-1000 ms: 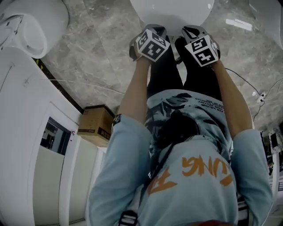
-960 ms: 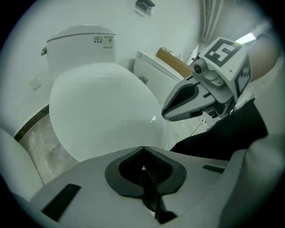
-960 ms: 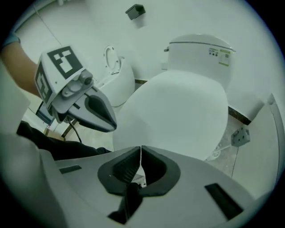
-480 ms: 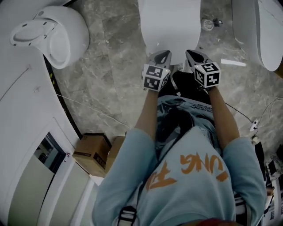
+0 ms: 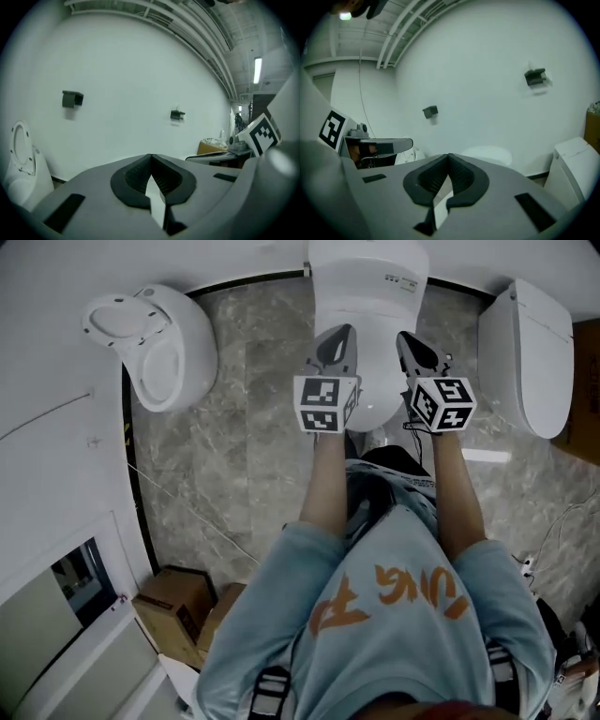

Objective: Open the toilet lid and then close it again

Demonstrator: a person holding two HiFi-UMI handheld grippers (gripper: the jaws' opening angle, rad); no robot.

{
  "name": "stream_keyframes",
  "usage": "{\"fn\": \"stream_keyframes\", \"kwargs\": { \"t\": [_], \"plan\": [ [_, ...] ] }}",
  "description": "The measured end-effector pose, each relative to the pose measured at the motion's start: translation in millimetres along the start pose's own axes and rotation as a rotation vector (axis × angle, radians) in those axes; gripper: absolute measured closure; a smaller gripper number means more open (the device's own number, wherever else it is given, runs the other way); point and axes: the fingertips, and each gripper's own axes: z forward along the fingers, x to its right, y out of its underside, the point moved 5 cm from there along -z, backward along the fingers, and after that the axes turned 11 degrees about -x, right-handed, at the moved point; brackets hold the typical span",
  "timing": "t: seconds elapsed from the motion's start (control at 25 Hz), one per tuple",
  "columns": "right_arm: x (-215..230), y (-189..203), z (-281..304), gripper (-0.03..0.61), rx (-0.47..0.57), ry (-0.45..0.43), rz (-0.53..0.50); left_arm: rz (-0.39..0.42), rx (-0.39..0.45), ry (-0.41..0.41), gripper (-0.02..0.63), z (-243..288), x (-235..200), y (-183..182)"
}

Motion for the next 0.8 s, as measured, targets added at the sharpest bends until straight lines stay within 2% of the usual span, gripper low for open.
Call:
{"fn": "stream_keyframes", "kwargs": {
  "t": [0.16, 0.32, 0.48, 0.72, 0.8],
  "plan": [
    [-10.9, -76.8, -19.9, 0.566, 0.145, 0.016, -0.07, 0.053, 0.147, -0.071, 0.588, -24.1, 3.6, -69.8],
    [-25.9, -135.8, -47.7, 0.566, 0.231, 0.058, -0.167, 0.129, 0.236, -0.15, 0.588, -53.5, 9.9, -115.8],
    [-35.1, -164.5, -75.6, 0.566, 0.305, 0.097, -0.18, 0.157, 0.309, -0.203, 0.588, -84.8, 13.9, -140.6],
    [-51.0, -180.2, -84.8, 0.566, 0.346, 0.112, -0.228, 0.163, 0.37, -0.216, 0.588, -105.8, 13.0, -162.3],
    [-53.9, -183.9, -86.3, 0.566, 0.356, 0.112, -0.24, 0.184, 0.384, -0.261, 0.588, -109.7, 12.5, -166.8]
  ]
}}
